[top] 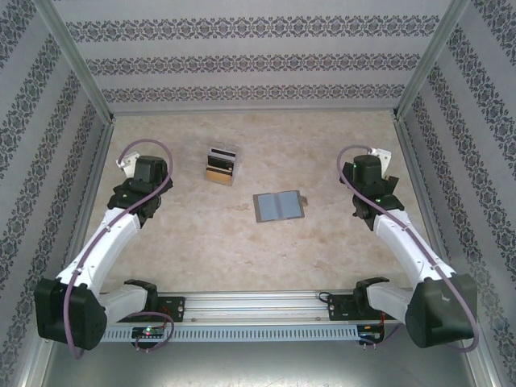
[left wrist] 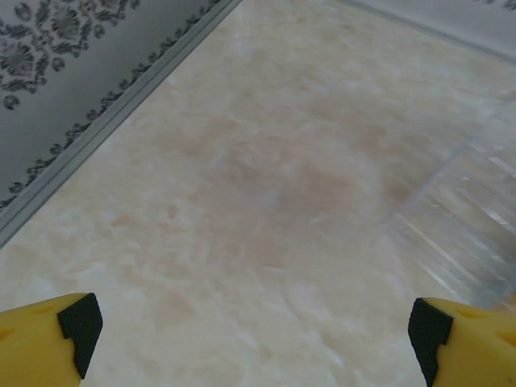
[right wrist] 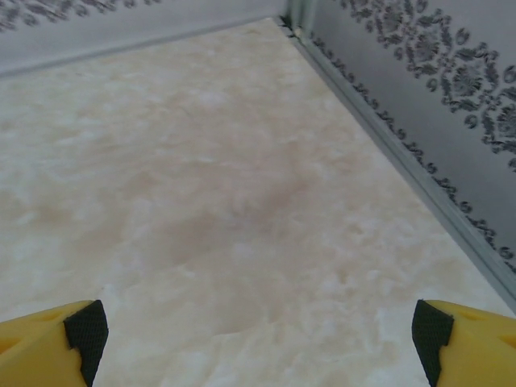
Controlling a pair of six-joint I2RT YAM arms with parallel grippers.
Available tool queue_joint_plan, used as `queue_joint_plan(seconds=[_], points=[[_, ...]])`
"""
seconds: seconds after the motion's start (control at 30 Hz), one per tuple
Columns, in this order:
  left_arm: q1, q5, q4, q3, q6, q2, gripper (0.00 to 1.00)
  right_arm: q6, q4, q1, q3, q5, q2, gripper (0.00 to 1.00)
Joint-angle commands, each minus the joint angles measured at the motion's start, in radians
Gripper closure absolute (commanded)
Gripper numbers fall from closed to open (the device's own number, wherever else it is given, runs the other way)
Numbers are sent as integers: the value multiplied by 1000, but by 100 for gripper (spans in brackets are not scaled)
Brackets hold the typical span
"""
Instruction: Take the credit cards out of the card holder
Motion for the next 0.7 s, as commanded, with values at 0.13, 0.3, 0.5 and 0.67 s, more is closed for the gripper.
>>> queue_joint_plan(seconds=[0.13,0.3,0.5,0.67], points=[[67,2,390,-176,216,62,1,-162,361,-18,-144,88,108,2],[85,114,645,-280,357,99,1,-215,528,-21,-185,16,206,2],[126,297,920,-377,442,180,1,-268,743,-28,-249,-130,255,2],[141,382,1122,-433,488,247,1,-325,893,-48,-303,-267,286,2]])
